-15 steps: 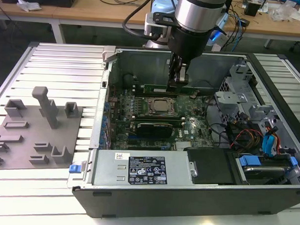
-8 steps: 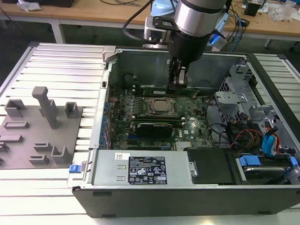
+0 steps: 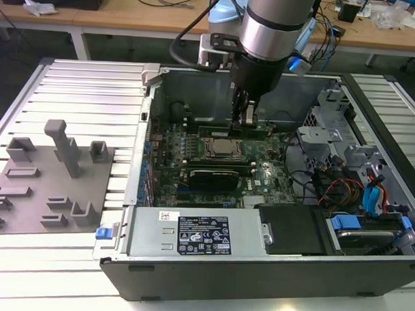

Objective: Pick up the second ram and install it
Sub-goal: 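Insert the second ram into the second slot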

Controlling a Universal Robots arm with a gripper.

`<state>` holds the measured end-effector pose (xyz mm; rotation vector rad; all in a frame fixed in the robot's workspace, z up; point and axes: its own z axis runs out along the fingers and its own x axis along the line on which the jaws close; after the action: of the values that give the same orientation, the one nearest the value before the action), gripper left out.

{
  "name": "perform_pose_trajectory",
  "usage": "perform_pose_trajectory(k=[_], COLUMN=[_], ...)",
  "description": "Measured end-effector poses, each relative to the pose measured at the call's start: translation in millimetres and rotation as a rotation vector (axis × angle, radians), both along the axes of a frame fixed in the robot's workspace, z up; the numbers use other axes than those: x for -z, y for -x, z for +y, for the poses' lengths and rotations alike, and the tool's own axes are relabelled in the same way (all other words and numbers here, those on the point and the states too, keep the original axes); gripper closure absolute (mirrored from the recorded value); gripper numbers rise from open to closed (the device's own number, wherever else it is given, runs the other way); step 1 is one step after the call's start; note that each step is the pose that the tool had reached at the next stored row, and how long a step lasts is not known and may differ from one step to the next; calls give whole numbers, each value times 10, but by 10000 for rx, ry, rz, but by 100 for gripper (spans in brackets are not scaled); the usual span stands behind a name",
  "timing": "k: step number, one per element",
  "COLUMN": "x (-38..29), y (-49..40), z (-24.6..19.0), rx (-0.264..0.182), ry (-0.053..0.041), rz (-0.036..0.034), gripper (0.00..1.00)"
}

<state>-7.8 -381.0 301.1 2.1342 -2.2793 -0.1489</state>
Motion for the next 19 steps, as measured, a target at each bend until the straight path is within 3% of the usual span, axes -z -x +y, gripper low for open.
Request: perform_pose_trajectory(k=[19], x=[83], y=[1], z=[0], rx=[1], ry=[6], rz=[0], gripper=[87])
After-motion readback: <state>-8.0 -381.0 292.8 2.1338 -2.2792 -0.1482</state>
